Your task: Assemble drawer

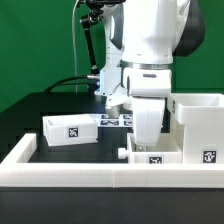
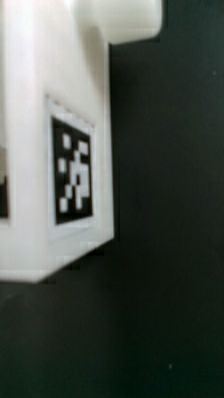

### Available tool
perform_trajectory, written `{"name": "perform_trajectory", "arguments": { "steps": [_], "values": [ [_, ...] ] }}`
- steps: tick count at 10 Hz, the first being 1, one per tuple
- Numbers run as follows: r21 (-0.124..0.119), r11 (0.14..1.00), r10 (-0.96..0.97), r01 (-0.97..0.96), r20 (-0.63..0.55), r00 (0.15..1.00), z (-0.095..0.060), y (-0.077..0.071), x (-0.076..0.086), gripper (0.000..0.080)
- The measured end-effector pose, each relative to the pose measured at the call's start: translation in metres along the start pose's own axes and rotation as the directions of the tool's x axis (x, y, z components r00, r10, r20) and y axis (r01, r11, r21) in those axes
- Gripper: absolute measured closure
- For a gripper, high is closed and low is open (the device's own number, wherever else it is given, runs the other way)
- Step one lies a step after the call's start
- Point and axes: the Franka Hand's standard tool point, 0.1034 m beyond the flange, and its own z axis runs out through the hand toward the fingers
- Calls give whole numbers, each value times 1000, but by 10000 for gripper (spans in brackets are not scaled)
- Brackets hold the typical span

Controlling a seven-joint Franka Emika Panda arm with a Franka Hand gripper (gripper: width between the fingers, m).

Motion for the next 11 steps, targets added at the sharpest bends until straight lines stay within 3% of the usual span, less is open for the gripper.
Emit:
{"name": "perform_trajectory", "arguments": {
  "steps": [5,10,11],
  "values": [
    [-3,1000,-20,20,3,1000,-2,2,11,758],
    [1,1000,-1,1,8,1000,-2,1,10,758],
    [2,1000,1,-1,8,1000,-3,1,9,668]
  ]
}}
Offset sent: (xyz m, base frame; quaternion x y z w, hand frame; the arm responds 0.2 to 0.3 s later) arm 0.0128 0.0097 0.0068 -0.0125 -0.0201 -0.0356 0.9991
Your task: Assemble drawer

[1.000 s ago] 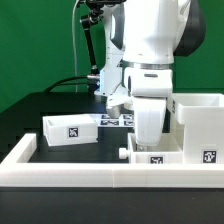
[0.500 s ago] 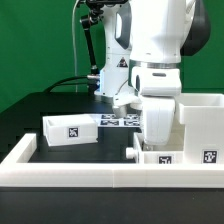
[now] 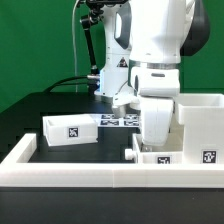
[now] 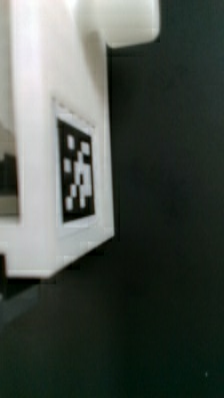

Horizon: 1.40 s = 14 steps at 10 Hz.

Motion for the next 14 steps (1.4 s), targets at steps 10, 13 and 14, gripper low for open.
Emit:
{"name": "perform_trajectory", "arguments": {
  "steps": [10,13,14],
  "values": [
    [32,999,-19,18,25,999,-43,25,-53,151],
    [36,999,-18,18,23,1000,-39,24,-56,151],
    [47,998,-39,39,13,999,-31,24,-59,151]
  ]
}}
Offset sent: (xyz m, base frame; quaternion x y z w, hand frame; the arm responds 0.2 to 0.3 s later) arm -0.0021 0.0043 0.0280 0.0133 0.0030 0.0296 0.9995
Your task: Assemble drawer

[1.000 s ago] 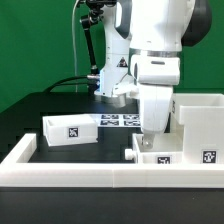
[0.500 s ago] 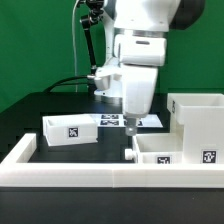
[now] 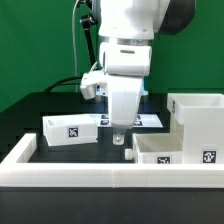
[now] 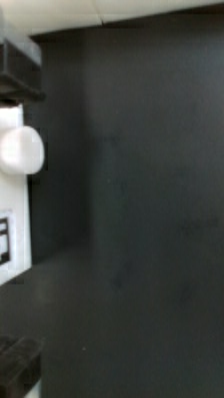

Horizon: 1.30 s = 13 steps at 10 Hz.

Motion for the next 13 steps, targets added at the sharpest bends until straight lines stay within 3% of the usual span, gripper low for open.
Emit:
{"name": "perform_trajectory", "arguments": {
  "steps": [4,6,13],
  "values": [
    [-11,1000,-20,18,-150,989,14,19,1,151],
    [-18,1000,-5,1,-225,974,17,20,-1,151],
    [-18,999,34,-41,-263,964,16,21,20,151]
  ]
}}
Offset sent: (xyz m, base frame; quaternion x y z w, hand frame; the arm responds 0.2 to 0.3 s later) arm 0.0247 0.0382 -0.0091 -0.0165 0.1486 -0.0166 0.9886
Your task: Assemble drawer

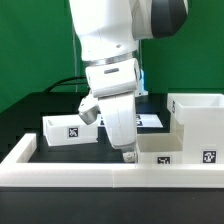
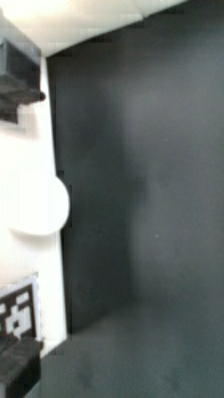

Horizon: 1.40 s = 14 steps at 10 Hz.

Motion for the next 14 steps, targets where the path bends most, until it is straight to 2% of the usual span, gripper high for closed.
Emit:
{"name": "perform_trajectory", "arguments": {
  "steps": [4,7,9,14],
  "values": [
    [1,1000,1,-1,-2,1000,0,0,0,151],
    [3,1000,12,-12,-9,1000,2,4,18,151],
    [20,999,40,-40,8,999,4,5,20,151],
    [13,1000,14,-15,53,998,4,7,24,151]
  ]
}}
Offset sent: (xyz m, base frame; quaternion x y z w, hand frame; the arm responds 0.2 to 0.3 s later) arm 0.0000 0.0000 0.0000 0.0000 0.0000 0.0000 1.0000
